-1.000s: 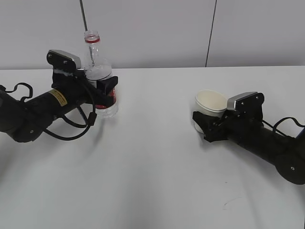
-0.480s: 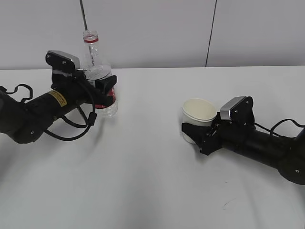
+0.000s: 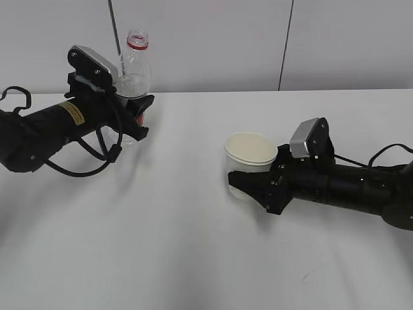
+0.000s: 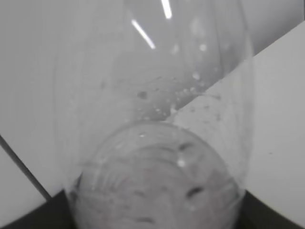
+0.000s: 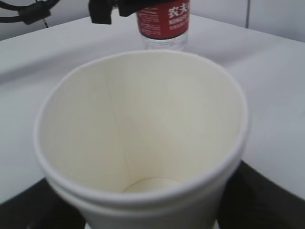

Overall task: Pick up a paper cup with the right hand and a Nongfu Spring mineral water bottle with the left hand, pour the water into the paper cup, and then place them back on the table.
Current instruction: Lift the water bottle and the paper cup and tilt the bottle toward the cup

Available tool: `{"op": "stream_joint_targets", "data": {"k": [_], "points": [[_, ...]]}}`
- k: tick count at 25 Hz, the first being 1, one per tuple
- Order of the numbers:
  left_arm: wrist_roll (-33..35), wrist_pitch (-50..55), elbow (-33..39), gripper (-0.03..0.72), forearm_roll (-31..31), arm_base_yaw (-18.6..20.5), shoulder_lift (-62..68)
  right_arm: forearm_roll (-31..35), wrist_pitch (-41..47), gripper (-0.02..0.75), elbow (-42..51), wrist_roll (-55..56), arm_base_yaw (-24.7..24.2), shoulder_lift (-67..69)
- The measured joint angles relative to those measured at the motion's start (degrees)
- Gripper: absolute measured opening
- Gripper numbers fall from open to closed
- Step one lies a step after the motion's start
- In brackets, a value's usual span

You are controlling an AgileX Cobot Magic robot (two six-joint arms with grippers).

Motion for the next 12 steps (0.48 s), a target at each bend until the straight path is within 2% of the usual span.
{"op": "stream_joint_targets", "data": {"k": [6,12], "points": [[10.9,5.8,0.1,0.352,0.0,-1.1,-3.1,-0.6,0.8,0.511,-2.4,0.9,5.9,-1.0],[16.2,8.3,0.1,0.347,0.1,-1.9,-5.9,-1.0,4.1,0.511,-7.2,4.5,9.1,-1.0]]}}
